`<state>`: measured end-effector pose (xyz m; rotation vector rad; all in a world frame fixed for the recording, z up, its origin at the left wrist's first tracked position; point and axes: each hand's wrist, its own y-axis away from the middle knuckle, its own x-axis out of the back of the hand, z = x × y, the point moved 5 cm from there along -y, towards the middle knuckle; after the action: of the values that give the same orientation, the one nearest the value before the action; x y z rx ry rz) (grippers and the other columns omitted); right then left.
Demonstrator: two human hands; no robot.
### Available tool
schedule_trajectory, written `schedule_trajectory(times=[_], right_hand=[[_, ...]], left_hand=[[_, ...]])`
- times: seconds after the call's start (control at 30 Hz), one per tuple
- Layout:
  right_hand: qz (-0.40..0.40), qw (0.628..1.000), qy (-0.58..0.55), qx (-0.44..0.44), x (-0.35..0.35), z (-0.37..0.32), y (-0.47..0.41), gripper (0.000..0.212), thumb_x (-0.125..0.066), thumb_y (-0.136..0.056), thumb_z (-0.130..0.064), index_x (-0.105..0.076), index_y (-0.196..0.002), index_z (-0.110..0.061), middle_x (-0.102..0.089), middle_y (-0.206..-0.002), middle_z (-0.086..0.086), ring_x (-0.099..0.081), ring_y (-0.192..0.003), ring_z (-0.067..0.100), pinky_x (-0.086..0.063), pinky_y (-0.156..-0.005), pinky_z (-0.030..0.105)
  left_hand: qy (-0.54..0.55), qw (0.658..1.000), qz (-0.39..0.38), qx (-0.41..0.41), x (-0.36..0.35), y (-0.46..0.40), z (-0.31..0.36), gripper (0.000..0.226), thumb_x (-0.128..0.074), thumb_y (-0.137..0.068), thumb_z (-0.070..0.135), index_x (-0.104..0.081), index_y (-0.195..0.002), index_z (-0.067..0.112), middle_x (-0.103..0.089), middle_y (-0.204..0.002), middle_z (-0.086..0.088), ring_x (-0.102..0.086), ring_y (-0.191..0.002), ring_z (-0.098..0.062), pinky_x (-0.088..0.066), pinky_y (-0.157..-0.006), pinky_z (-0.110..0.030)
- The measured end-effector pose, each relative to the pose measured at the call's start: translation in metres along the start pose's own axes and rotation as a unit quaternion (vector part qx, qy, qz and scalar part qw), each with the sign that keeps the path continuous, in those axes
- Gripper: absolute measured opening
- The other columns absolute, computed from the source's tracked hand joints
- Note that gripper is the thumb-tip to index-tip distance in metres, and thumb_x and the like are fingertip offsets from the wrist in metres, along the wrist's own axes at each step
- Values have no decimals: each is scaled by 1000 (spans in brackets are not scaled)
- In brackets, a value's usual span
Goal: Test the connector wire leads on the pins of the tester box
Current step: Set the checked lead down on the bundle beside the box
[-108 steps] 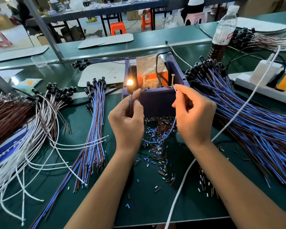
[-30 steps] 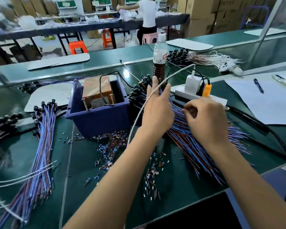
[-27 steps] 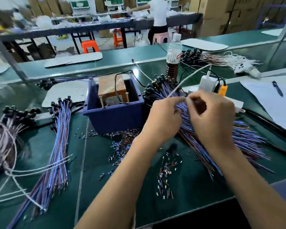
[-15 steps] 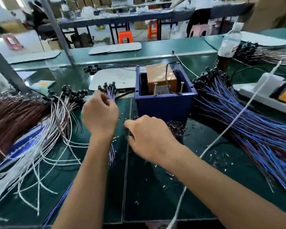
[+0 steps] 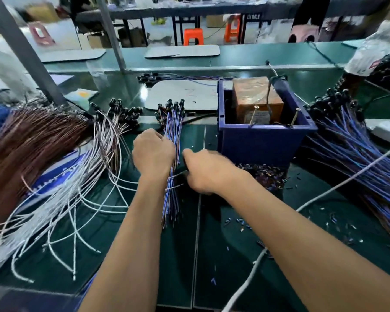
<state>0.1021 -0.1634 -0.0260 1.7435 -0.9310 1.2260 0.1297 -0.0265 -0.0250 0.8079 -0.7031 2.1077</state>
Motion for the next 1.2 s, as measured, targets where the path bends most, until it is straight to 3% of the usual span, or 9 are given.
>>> schedule_trajectory(times=[0.1, 0.23, 0.33, 0.4, 0.53, 0.73, 0.97, 1.07, 1.2], right_hand=[[10, 1000, -18, -1, 0, 4, 1, 27, -58, -100, -33, -40, -112, -17, -56, -109, 17, -56, -107, 41, -41, -75, 40], [-1, 999, -48, -5, 0, 10, 4, 35, -62, -99, -45, -46, -118, -19, -50, -106, 10, -43, -95, 32, -41, -77, 38], [11, 999, -53, -8, -1, 9, 6, 28, -61, -98, -33, -41, -111, -19, -43, -98, 8, -42, -93, 33, -38, -74, 39], [15, 998, -51, -12, -1, 8, 8, 26, -58, -96, -24, -40, -112, -17, -40, -89, 6, -41, -91, 34, -36, -72, 39], [11, 998, -64, -15, 2, 7, 11, 25, -58, -96, -22, -39, -111, -17, -41, -90, 7, -41, -92, 34, -36, -72, 39], [9, 997, -68, -28, 2, 6, 14, 26, -59, -98, -23, -36, -109, -17, -42, -101, 11, -37, -95, 34, -37, -75, 40], [8, 997, -73, -31, 1, 6, 14, 23, -57, -99, -22, -38, -110, -16, -45, -104, 11, -37, -98, 33, -38, -76, 40], [14, 996, -77, -29, 2, 10, 12, 25, -58, -100, -28, -45, -117, -15, -48, -106, 10, -40, -100, 33, -40, -77, 39], [25, 996, -88, -18, 0, 14, 12, 26, -59, -100, -36, -51, -118, -19, -58, -114, 8, -49, -104, 33, -44, -79, 38]], left_hand=[[96, 995, 21, 30, 7, -1, -3, 15, -63, -95, 30, -71, -86, 21, -73, -94, -6, -67, -93, -29, -51, -84, -36], [233, 971, 7, 62, 4, -3, -4, 26, -63, -96, 28, -66, -70, 24, -68, -75, 4, -64, -76, -20, -55, -80, -40], [45, 999, -12, -1, -4, 1, 1, 32, -62, -95, 50, -66, -84, 20, -70, -92, -6, -66, -97, -34, -48, -85, -39], [-34, 999, -19, -33, -10, 6, 4, 34, -69, -91, 47, -70, -99, 15, -71, -106, -14, -63, -107, -37, -47, -93, -41], [-25, 998, 9, -48, -4, 8, 6, 10, -70, -90, 26, -74, -93, 17, -74, -100, -13, -66, -102, -36, -50, -89, -39], [-70, 997, -20, 3, -12, -2, 0, 42, -61, -98, 40, -62, -122, 5, -62, -124, -23, -58, -118, -43, -47, -97, -47], [-182, 980, -83, 9, -18, -14, -2, 43, -55, -104, 37, -53, -135, 8, -46, -140, -22, -56, -123, -43, -47, -99, -50], [-179, 978, -107, 12, -21, -20, -1, 44, -60, -101, 38, -56, -137, 13, -52, -141, -19, -54, -127, -40, -47, -101, -50], [-148, 984, -98, 17, -19, -24, -5, 32, -64, -91, 15, -66, -122, 9, -65, -126, -18, -61, -119, -39, -51, -90, -45]])
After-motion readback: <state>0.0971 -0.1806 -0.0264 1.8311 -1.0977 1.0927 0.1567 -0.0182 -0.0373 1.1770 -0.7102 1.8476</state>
